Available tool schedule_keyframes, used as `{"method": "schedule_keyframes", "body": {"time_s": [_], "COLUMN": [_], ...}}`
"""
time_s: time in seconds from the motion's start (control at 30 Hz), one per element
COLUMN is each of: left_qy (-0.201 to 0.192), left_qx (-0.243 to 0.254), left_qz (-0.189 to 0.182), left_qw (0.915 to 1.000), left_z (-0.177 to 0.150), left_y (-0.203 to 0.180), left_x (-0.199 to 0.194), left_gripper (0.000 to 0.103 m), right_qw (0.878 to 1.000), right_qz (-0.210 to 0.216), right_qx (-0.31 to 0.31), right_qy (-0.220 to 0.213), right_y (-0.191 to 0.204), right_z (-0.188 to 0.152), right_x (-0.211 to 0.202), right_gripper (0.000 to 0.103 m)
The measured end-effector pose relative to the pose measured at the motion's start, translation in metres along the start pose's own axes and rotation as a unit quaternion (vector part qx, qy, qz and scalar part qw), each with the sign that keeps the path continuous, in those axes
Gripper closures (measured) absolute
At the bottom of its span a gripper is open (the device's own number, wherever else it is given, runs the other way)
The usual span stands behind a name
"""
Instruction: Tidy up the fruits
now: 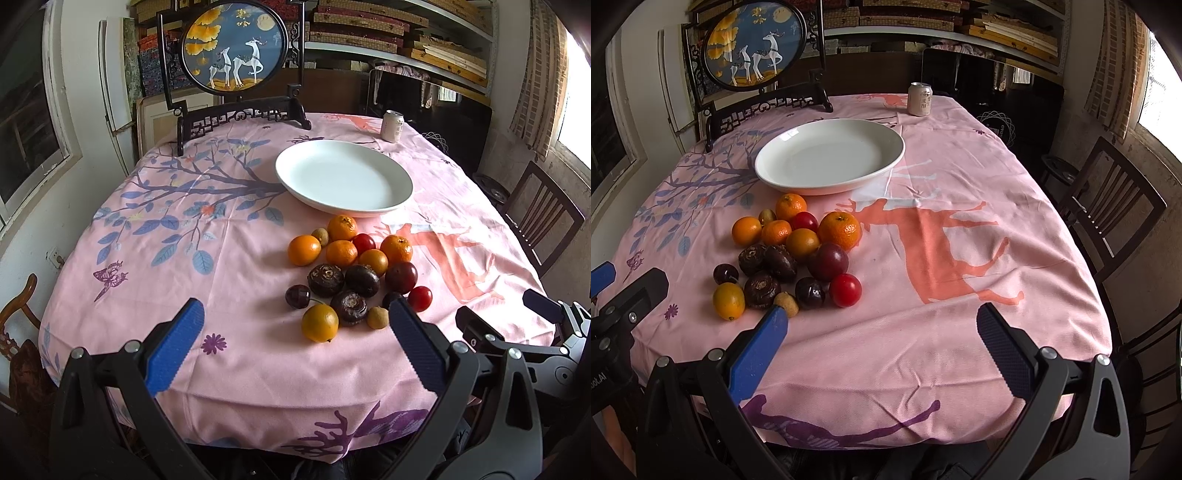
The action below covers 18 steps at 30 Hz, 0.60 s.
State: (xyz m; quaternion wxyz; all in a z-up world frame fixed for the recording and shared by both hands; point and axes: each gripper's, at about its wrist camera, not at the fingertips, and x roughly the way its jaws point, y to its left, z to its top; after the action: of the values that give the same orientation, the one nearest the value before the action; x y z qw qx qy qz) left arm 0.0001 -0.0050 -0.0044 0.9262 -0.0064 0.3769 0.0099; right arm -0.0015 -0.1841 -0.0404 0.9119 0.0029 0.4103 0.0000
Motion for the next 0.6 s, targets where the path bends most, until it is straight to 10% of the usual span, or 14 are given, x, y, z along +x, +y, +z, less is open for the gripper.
{"method": "schedule_keyframes", "body": {"time_s": [0.6], "left_qy": [0.002], "left_qx": [0.000], "left_qz": [-0.001], "left_qw": [1.0000], "left_z": [0.0006], "left_y": [0.0008], "left_x": [0.0001], "left_gripper": [0.002], "right_qw": [1.000], "right_qz": [0.000], "right_qx": [0.000], "right_qy": [0.000], "right_y": [-0.0023], "right_z": [0.0002], "right_x": [-0.0007], "right_gripper": [0.001]}}
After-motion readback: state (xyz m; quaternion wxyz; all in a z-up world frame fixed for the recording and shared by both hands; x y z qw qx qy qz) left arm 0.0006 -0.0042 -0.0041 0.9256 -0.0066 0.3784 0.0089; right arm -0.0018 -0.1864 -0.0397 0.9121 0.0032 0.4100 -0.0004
